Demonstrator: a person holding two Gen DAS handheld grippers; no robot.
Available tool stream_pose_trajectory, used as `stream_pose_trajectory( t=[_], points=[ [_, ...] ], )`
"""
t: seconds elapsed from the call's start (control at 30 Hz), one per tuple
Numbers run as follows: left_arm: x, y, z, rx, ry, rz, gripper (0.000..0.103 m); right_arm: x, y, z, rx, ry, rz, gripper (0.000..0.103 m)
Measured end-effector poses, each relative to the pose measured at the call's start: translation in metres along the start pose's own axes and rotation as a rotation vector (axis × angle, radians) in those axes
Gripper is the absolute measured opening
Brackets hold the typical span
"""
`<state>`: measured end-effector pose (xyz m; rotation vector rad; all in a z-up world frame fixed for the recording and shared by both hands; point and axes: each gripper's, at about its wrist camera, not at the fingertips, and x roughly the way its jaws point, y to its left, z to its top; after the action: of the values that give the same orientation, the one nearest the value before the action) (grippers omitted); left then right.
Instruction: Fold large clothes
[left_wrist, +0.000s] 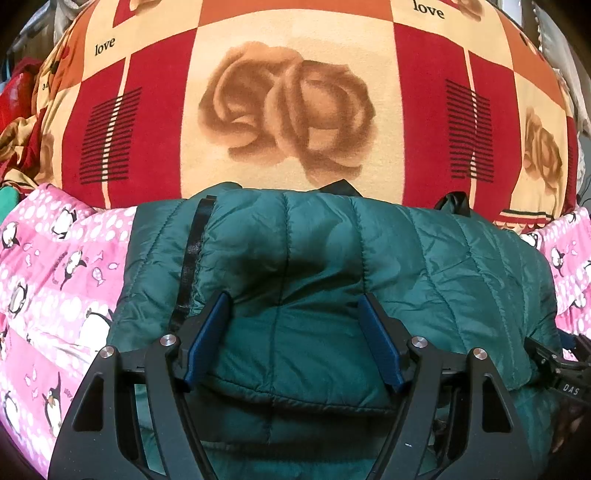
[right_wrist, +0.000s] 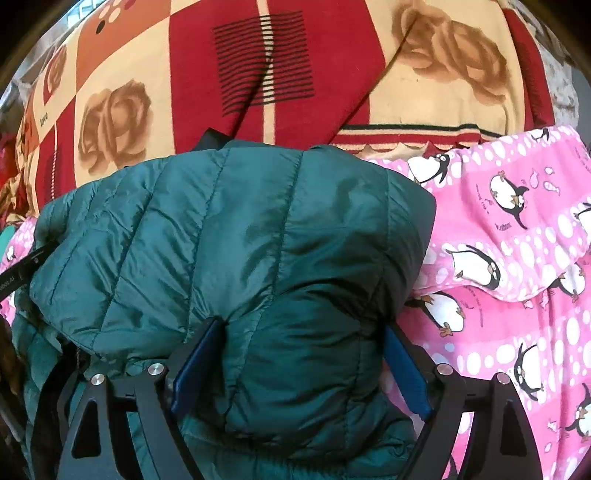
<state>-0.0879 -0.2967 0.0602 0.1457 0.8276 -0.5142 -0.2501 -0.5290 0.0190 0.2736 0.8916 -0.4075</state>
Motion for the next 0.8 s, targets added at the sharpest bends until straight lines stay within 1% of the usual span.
stream_pose_trajectory(
  t=[0.13, 0.27, 0.37, 0.47, 0.6, 0.8],
  points=[
    [-0.005, -0.002, 0.0, 0.01, -0.003, 0.012, 0.073, 0.001, 0.002, -0.001, -0.012, -0.005, -0.021, 0.084],
    [-0.022, -0.005, -0.003, 0.04, -0.012, 0.028, 0.073, -0.008, 0.003, 0.0, -0.011, -0.014, -0.034, 0.084],
    [-0.038, -0.002, -0.008, 0.049, -0.019, 0.017, 0.073, -0.022, 0.0, -0.003, 0.023, -0.021, -0.009, 0.084],
    [-0.051, 0.007, -0.013, 0.024, 0.007, -0.003, 0.073, -0.034, -0.001, -0.009, 0.036, -0.013, 0.023, 0.084],
    [-0.067, 0.029, -0.028, -0.029, 0.062, -0.051, 0.073, -0.055, 0.001, -0.022, 0.009, -0.015, 0.013, 0.084],
    [-0.093, 0.062, -0.059, -0.059, 0.106, -0.055, 0.073, -0.085, 0.008, -0.047, -0.034, -0.012, -0.004, 0.084]
  ],
)
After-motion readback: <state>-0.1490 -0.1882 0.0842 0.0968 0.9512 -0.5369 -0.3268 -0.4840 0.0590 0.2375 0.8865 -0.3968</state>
